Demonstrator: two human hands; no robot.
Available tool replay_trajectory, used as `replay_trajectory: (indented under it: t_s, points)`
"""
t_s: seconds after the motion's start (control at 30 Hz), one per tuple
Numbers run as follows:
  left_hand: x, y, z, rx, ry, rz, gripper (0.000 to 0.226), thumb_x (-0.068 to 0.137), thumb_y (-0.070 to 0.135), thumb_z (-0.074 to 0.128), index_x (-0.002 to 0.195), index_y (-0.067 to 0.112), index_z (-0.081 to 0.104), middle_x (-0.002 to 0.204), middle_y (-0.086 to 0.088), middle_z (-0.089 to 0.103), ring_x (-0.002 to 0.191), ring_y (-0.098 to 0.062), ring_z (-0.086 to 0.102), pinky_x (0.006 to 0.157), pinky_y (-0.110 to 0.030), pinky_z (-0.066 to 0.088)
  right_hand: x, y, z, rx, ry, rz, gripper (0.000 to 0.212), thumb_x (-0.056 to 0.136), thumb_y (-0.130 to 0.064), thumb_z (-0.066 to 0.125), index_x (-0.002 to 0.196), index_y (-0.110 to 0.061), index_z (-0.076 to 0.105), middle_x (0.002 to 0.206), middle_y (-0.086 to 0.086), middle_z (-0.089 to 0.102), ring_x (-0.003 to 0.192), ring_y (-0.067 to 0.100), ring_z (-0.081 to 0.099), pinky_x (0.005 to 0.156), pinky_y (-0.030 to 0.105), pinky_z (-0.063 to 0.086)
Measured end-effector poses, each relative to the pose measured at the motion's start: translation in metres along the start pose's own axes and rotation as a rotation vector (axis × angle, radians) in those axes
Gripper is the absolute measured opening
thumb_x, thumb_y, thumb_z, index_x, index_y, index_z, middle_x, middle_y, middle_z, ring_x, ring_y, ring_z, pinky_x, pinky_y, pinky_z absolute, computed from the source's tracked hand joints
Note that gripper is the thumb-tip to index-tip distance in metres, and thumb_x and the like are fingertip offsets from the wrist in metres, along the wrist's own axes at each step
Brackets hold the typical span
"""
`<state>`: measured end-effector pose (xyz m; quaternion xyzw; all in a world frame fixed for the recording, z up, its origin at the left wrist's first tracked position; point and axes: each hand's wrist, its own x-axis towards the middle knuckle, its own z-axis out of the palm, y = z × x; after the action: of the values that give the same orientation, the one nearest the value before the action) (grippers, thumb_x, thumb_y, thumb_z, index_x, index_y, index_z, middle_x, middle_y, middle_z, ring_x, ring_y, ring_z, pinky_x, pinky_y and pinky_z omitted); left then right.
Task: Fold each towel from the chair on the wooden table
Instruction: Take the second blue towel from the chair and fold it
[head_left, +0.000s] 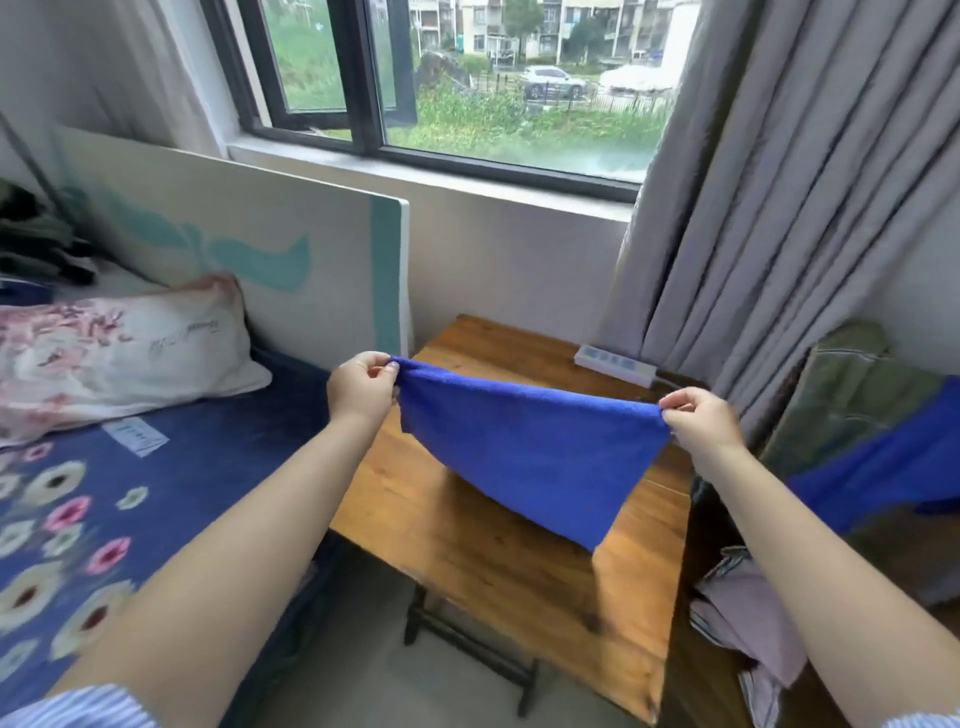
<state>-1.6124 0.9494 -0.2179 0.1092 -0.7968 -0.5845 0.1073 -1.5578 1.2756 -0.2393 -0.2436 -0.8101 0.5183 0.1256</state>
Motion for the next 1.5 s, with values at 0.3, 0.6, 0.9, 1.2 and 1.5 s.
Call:
replay_trajectory:
  t_s: [0.3,0.6,0.9,1.2,1.5]
  points:
    - [0.045,-0.073,-0.018,0.139,0.032,-0.154,0.013,0.090,0.006,0.050,0.082,0.012,0.057,0.060,0.002,0.053,0.054,-0.012,0.051,0.074,-0.034,0.051,0.010,0.019,0.067,0.242,-0.223,0.272,0.034,0.077,0.019,0.040,0.056,-0.007,0.043,0.057,0.004,0.036,0.052,0.016,0.033,0.045,0.019,0.036]
    - [0.154,-0.084,0.035,0.267,-0.092,-0.174,0.016,0.088,0.007,0.051,0.076,0.013,0.061,0.058,0.000,0.055,0.053,-0.016,0.051,0.077,-0.036,0.051,0.085,0.043,0.122,-0.099,-0.500,0.683,0.018,0.077,0.015,0.060,0.093,0.007,0.055,0.088,0.009,0.046,0.085,0.027,0.053,0.066,0.034,0.042]
    - [0.199,-0.098,0.078,0.376,-0.263,-0.157,0.032,0.086,0.009,0.049,0.059,0.025,0.054,0.055,0.003,0.054,0.063,-0.020,0.052,0.075,-0.033,0.050,0.113,0.068,0.147,-0.178,-0.375,0.711,0.024,0.076,0.000,0.065,0.069,-0.013,0.046,0.065,0.004,0.037,0.055,0.017,0.032,0.052,0.022,0.026]
    - [0.245,-0.100,0.098,0.397,-0.320,-0.199,0.032,0.085,0.009,0.047,0.058,0.022,0.053,0.056,0.001,0.053,0.068,-0.023,0.052,0.077,-0.035,0.051,0.114,0.063,0.124,0.302,-0.288,0.645,0.033,0.079,0.019,0.048,0.085,-0.012,0.055,0.086,0.006,0.050,0.074,0.018,0.053,0.057,0.030,0.044]
    - [0.265,-0.111,0.101,0.505,-0.505,-0.150,0.014,0.092,0.011,0.039,0.089,0.012,0.053,0.077,-0.007,0.057,0.050,-0.015,0.055,0.072,-0.033,0.052,0.107,0.035,0.132,-0.329,-0.299,0.829,0.012,0.081,-0.003,0.064,0.075,-0.008,0.054,0.061,0.006,0.039,0.050,0.015,0.029,0.045,0.019,0.026]
